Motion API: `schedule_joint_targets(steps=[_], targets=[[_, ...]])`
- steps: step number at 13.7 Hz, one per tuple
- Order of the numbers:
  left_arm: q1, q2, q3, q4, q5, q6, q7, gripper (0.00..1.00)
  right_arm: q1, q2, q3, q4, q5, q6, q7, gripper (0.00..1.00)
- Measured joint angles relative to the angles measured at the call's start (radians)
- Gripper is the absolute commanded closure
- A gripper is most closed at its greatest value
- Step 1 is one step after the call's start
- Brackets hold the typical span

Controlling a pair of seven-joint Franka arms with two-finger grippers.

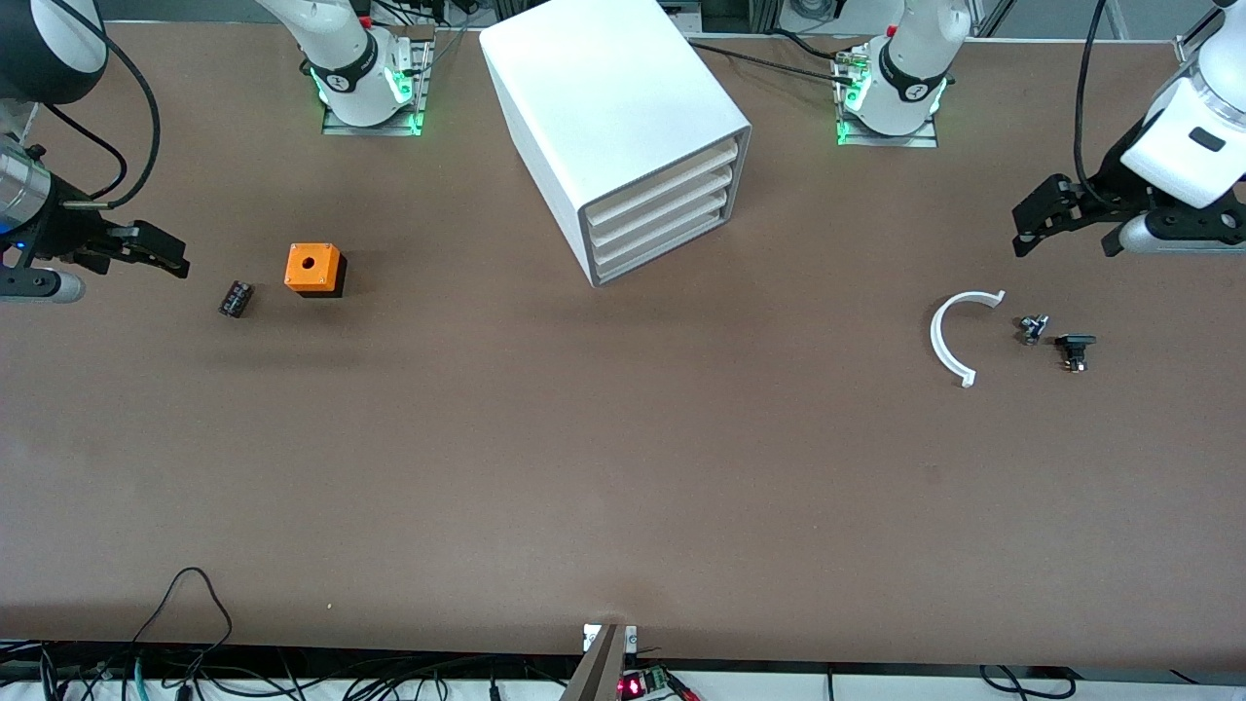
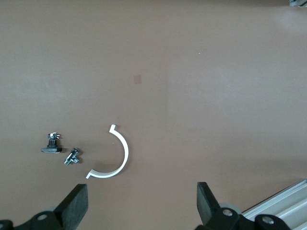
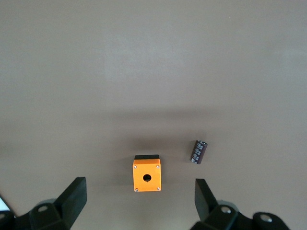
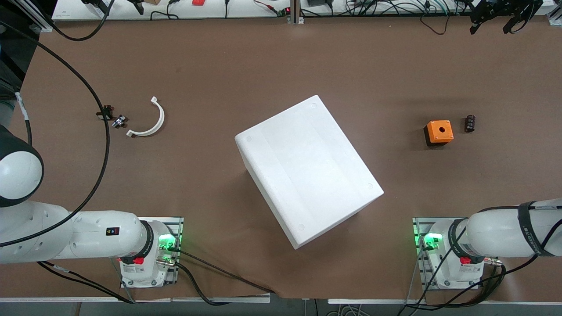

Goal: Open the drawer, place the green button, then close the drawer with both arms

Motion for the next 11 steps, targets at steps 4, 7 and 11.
schedule_joint_targets(steps=[4,7,11], targets=[[0.005,0.0,0.016,0.0,0.0,-0.003,0.003,0.0,0.0,0.0,0.0,0.0,0.0,0.0,0.0,0.0],[0.002,-0.001,0.009,0.004,0.0,-0.02,0.013,0.0,0.0,0.0,0.0,0.0,0.0,0.0,0.0,0.0],[0.003,-0.001,0.01,0.004,0.0,-0.025,0.087,0.0,0.0,0.0,0.0,0.0,0.0,0.0,0.0,0.0]])
